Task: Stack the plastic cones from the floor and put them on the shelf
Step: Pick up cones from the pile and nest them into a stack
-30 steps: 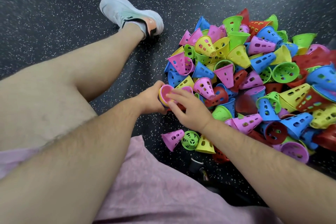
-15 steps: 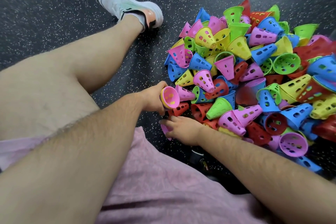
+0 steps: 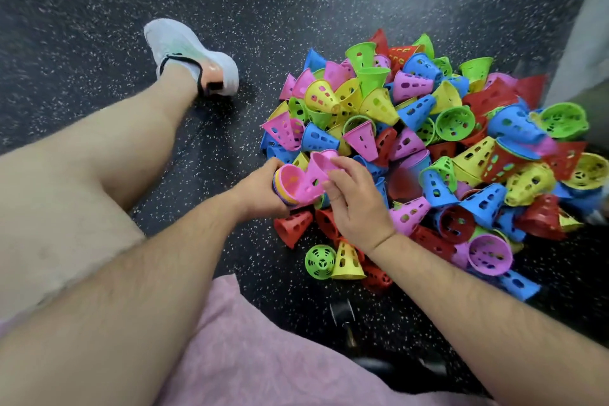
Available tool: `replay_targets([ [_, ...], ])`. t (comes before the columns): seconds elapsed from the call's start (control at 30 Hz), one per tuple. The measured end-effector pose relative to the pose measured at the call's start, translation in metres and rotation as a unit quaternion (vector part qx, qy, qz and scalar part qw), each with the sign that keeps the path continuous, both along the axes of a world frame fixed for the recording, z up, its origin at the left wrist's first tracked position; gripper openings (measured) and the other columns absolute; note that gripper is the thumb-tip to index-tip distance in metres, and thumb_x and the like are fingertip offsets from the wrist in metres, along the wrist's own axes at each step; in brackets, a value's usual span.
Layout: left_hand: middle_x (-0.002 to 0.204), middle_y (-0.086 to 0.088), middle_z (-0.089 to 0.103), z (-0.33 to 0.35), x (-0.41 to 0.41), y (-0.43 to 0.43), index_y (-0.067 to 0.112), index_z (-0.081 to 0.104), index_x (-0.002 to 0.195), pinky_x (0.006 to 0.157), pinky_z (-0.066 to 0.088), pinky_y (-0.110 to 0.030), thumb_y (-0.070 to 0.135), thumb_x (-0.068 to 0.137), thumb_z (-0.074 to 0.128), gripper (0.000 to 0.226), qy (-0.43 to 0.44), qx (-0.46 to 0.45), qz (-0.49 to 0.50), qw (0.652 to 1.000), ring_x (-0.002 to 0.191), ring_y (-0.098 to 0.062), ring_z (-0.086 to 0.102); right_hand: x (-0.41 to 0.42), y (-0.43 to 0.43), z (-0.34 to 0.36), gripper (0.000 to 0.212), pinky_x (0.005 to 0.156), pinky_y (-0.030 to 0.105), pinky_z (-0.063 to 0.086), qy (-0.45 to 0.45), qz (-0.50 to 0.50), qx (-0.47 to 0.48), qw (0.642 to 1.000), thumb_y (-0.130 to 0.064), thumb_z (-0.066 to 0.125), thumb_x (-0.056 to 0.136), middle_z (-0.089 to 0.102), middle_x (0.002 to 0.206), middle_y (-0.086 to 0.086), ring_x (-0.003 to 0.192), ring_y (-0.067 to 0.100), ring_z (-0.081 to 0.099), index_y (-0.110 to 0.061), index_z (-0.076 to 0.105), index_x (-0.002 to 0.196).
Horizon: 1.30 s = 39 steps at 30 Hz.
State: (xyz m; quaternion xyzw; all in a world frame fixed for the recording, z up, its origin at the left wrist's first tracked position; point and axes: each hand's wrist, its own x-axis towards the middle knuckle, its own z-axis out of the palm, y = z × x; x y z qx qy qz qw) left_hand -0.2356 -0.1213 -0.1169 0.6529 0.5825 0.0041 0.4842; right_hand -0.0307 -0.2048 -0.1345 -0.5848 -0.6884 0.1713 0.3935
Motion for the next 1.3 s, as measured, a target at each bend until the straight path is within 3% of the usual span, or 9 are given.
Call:
replay_targets([
  [0.2,0.097,-0.001,0.065,-0.006,0.023,-0.031,0.018,0.047,0.118,0.054,0.055,-0.022,0.001,0.061,0.087,0.072,-0.078,-0.003,0.049,0.996,0.067,0.0,0.062,-0.008,-0.023,-0.008,0.029,0.1,0.04,0.046,0.008,0.018,-0.052,0.998,-0.028,0.054,0.098,0.056,0.13,0.016,0.118,0.032,0.056,-0.006,0.066,0.113],
  [0.37,0.099,0.001,0.069,-0.014,0.012,-0.059,0.024,0.048,0.117,0.063,0.057,-0.025,0.009,0.06,0.092,0.073,-0.052,0.002,0.037,0.998,0.081,-0.013,0.066,-0.004,-0.061,-0.01,0.026,0.096,0.036,0.044,0.063,-0.021,-0.116,0.991,-0.023,0.055,0.091,0.057,0.113,0.005,0.107,0.023,0.053,-0.01,0.055,0.114],
  [0.5,0.099,0.001,0.066,-0.023,0.003,-0.085,0.022,0.047,0.117,0.062,0.052,-0.025,0.004,0.062,0.09,0.072,-0.03,0.001,0.024,0.999,0.079,-0.012,0.063,-0.004,-0.097,-0.037,0.02,0.088,0.043,0.046,-0.133,0.038,-0.143,0.98,-0.034,0.056,0.079,0.06,0.102,-0.001,0.1,0.023,0.053,-0.02,0.061,0.092],
  [0.7,0.097,0.012,0.064,-0.008,0.003,-0.098,0.035,0.048,0.104,0.069,0.049,-0.024,0.006,0.062,0.088,0.065,-0.059,0.039,0.028,0.997,0.085,-0.006,0.063,-0.034,-0.108,-0.062,0.063,0.097,0.043,0.041,-0.318,0.11,-0.238,0.911,-0.04,0.071,0.079,0.057,0.125,0.006,0.112,0.029,0.051,-0.025,0.051,0.137],
  [0.83,0.096,0.01,0.064,-0.002,0.0,-0.102,0.031,0.048,0.11,0.063,0.043,-0.017,0.004,0.064,0.087,0.066,-0.061,0.033,0.015,0.998,0.082,-0.007,0.062,-0.046,-0.102,-0.059,0.043,0.092,0.041,0.036,-0.374,0.077,-0.237,0.893,-0.021,0.059,0.087,0.059,0.117,0.005,0.108,0.03,0.051,-0.02,0.055,0.129],
  [0.93,0.095,0.012,0.063,0.001,-0.003,-0.103,0.028,0.048,0.111,0.057,0.042,-0.012,0.005,0.065,0.087,0.065,-0.063,0.033,0.032,0.997,0.077,-0.003,0.061,-0.037,-0.105,-0.044,0.033,0.09,0.041,0.039,-0.307,-0.011,-0.227,0.924,-0.035,0.061,0.091,0.063,0.113,0.003,0.104,0.028,0.055,-0.018,0.058,0.118],
  [1.13,0.102,0.002,0.065,0.002,0.002,-0.101,0.021,0.048,0.118,0.065,0.048,-0.028,0.004,0.066,0.086,0.067,-0.079,0.036,0.055,0.995,0.084,-0.013,0.064,0.005,-0.103,0.005,0.044,0.092,0.033,0.043,0.089,-0.258,-0.176,0.946,-0.036,0.067,0.091,0.059,0.115,0.003,0.111,0.027,0.057,-0.01,0.049,0.122],
  [1.2,0.102,0.004,0.065,0.004,0.006,-0.101,0.026,0.048,0.116,0.062,0.047,-0.023,0.003,0.066,0.086,0.067,-0.08,0.04,0.035,0.995,0.083,-0.01,0.063,0.012,-0.094,0.02,0.052,0.097,0.027,0.038,0.163,-0.248,-0.153,0.943,-0.031,0.063,0.095,0.054,0.123,-0.003,0.12,0.018,0.053,-0.023,0.04,0.14],
  [1.3,0.101,0.006,0.065,0.008,0.016,-0.105,0.031,0.048,0.116,0.053,0.048,-0.016,0.001,0.065,0.085,0.07,-0.086,0.042,0.011,0.995,0.079,-0.011,0.064,0.009,-0.089,0.036,0.059,0.112,0.021,0.026,0.139,-0.16,-0.111,0.971,-0.026,0.052,0.1,0.044,0.145,-0.01,0.134,0.003,0.037,-0.043,0.027,0.151],
])
